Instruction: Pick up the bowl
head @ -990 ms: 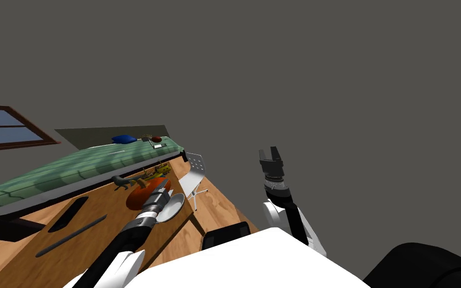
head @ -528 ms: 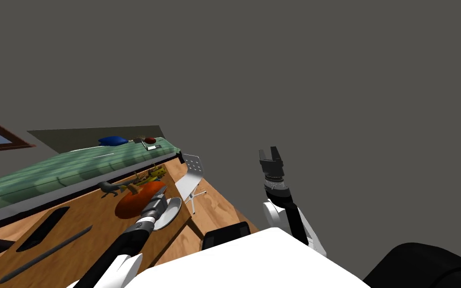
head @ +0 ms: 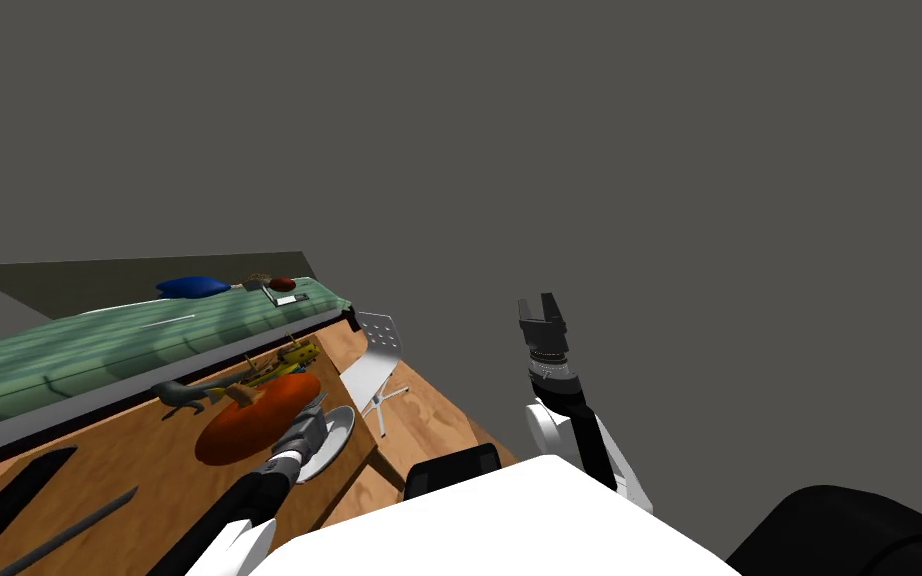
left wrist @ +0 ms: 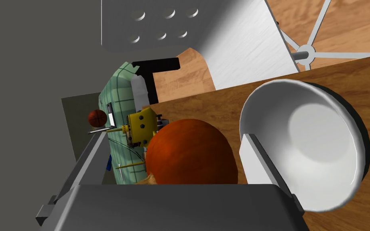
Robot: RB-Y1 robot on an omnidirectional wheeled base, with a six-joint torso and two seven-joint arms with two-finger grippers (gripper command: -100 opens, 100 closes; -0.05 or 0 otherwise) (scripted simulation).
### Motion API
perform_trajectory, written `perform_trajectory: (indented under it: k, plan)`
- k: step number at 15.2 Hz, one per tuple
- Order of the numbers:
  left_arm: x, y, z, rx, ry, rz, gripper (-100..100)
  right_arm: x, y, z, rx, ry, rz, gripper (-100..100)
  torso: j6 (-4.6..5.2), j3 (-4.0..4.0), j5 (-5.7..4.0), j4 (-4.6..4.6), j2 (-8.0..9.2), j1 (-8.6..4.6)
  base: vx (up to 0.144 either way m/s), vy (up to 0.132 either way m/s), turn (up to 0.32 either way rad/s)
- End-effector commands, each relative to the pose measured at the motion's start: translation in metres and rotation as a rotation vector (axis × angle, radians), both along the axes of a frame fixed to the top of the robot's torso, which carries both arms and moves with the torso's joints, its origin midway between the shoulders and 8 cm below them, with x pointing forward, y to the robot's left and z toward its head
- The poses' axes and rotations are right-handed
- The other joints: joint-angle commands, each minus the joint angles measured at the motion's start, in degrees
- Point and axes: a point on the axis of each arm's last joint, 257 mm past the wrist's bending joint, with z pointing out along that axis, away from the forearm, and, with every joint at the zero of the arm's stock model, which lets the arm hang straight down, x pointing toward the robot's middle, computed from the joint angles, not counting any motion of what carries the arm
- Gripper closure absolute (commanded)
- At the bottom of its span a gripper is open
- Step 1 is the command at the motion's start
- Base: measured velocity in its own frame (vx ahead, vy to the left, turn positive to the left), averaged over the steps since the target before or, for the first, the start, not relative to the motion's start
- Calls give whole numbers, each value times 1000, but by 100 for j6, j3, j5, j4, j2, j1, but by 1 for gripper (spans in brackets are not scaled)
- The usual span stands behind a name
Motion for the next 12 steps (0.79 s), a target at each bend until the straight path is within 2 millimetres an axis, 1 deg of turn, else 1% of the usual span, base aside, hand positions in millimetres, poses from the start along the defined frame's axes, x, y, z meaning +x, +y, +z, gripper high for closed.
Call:
perform_trajectory:
  k: [1, 2, 4, 5, 7, 8, 10, 11, 12]
  plan:
    - [-6, 2, -14, -17, 43, 17, -100, 0, 0, 0, 0, 0, 0, 0, 0, 0, 0, 0, 0, 0, 25, 21, -37]
    - [-16, 7, -28, -43, 83, 44, -100, 0, 0, 0, 0, 0, 0, 0, -1, 1, 0, 0, 2, 0, 29, 23, -102]
    - [-20, 7, -34, -48, 107, 49, -100, 0, 0, 0, 0, 0, 0, 0, -1, 2, 0, 0, 3, 0, 25, 22, -67]
    - [-31, 11, -47, -75, 146, 77, -100, 0, 0, 0, 0, 0, 0, 0, -1, 3, 0, 1, 5, -2, 28, 17, -93]
    - [-35, 11, -52, -80, 170, 82, -100, 0, 0, 0, 0, 0, 0, 0, -1, 2, -1, 1, 3, -2, 29, 20, -71]
    - [-46, 14, -66, -107, 209, 109, -100, 0, 0, 0, 0, 0, 0, 0, -1, 2, -1, 1, 4, -3, 27, 20, -81]
    - [-50, 14, -70, -112, 230, 114, -100, 0, 0, 0, 0, 0, 0, 0, 0, 2, -1, 1, 3, -2, 25, 19, -70]
    - [-63, 16, -84, -140, 276, 143, -100, 0, 0, 0, 0, 0, 0, 0, -1, 3, -1, 1, 5, -3, 28, 19, -93]
    - [-65, 16, -86, -143, 289, 146, -100, 0, 0, 0, 0, 0, 0, 0, -1, 3, -1, 1, 5, -4, 33, 23, -95]
